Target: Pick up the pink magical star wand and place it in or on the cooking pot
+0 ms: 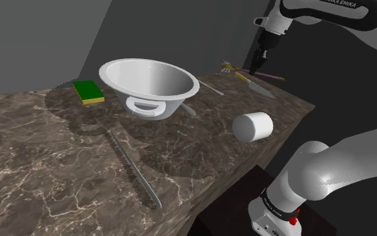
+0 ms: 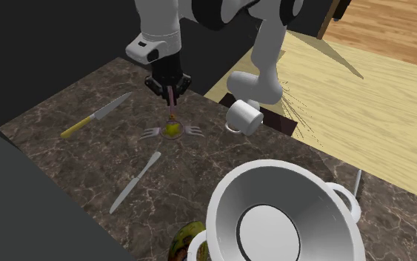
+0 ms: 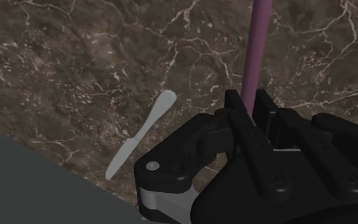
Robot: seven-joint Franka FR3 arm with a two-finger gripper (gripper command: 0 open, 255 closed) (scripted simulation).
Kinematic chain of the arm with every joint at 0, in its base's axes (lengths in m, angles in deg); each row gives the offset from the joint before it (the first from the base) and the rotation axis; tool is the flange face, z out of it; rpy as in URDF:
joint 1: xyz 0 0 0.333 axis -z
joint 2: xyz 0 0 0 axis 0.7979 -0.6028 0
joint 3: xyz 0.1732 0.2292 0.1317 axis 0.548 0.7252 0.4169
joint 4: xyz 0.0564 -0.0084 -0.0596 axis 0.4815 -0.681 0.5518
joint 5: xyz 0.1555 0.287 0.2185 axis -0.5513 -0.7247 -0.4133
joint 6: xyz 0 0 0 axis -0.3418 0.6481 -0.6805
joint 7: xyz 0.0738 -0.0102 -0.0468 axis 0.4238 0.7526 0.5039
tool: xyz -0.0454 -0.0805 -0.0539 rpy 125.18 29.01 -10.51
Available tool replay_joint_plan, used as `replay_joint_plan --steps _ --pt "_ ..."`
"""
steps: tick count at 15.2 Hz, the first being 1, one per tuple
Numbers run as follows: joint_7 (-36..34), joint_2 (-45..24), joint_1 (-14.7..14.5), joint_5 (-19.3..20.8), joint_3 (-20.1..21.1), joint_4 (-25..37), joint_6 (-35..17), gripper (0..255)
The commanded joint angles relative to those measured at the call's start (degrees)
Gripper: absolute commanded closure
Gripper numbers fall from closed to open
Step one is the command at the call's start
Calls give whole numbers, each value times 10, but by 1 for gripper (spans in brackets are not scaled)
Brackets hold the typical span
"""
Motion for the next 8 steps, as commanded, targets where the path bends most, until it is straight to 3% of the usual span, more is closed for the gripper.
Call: replay_joint_plan --steps 1,6,8 --pt "1 -6 -1 -2 0 20 14 255" --pt "4 -18 -3 -5 1 62 44 255" --pt "-24 -23 -11 -14 21 61 41 255"
